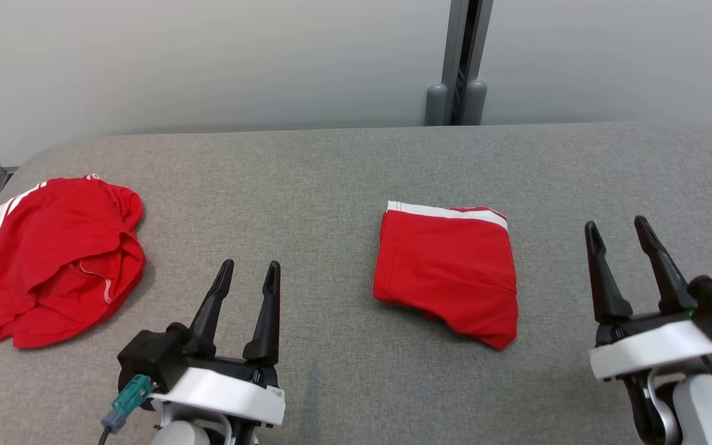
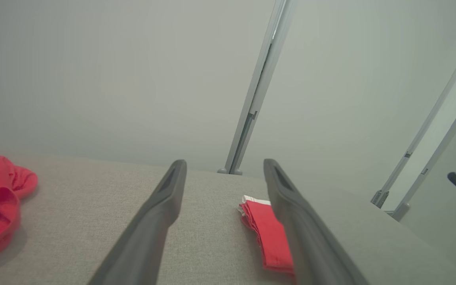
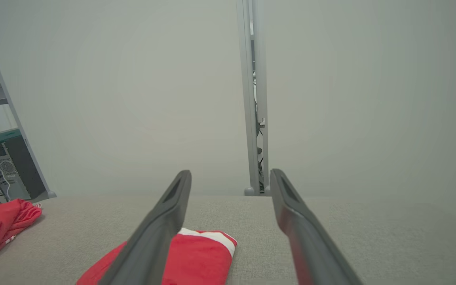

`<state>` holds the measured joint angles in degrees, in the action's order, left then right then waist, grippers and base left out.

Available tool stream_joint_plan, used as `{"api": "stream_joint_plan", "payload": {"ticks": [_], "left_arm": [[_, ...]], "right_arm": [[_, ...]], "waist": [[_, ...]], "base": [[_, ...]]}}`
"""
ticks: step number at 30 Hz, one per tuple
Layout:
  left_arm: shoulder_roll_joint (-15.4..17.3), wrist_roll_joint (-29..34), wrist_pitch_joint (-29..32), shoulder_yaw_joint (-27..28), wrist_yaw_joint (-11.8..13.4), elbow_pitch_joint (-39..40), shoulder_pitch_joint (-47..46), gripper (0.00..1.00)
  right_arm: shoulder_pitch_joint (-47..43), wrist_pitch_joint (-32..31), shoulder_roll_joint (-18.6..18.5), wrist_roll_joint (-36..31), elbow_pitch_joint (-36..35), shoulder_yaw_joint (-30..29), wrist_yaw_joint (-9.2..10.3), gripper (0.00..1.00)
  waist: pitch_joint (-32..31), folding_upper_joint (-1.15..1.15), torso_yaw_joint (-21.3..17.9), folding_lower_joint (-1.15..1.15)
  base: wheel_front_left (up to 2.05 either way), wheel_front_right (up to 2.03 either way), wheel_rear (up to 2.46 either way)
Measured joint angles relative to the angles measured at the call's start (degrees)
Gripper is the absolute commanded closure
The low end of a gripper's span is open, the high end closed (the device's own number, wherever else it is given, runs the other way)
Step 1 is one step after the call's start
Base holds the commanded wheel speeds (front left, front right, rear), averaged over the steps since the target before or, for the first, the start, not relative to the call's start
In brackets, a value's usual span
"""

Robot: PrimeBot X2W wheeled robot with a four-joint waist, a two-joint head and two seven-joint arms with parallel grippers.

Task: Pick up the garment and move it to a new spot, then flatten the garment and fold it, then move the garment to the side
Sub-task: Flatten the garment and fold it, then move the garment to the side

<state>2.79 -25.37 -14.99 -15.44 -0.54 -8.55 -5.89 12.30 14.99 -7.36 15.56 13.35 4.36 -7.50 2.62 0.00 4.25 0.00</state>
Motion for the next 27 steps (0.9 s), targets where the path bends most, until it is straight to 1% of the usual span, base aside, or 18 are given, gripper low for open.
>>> {"api": "stream_joint_plan", "payload": {"ticks": [2, 6, 12, 27], "left_arm": [[-0.01, 0.27, 0.00, 0.21, -0.16, -0.07, 0.66, 0.00], [0.00, 0.53, 0.00, 0.38, -0.26, -0.08, 1.70, 0.00], [0.00, 1.63, 0.00, 0.11, -0.38, 0.14, 2.07, 0.00], [0.00, 1.77, 0.00, -0.51, -0.43, 0.44, 2.11, 0.00]], "right_arm": [[-1.81, 0.00, 1.44, -0.69, -1.22, -1.71, 0.00, 0.00], [-3.69, 0.00, 2.87, -2.00, -2.45, -2.61, 0.00, 0.00], [-4.19, 0.00, 3.41, -2.63, -2.87, -3.28, 0.00, 0.00], [-4.32, 0.00, 4.01, -3.56, -1.79, -4.03, 0.00, 0.00]], "waist": [[0.01, 0.00, 0.01, 0.00], [0.11, 0.00, 0.09, 0.00], [0.25, 0.00, 0.49, 0.00], [1.11, 0.00, 1.59, 0.00]], "base": [[0.00, 0.00, 0.00], [0.00, 0.00, 0.00], [0.00, 0.00, 0.00], [0.00, 0.00, 0.00]]}}
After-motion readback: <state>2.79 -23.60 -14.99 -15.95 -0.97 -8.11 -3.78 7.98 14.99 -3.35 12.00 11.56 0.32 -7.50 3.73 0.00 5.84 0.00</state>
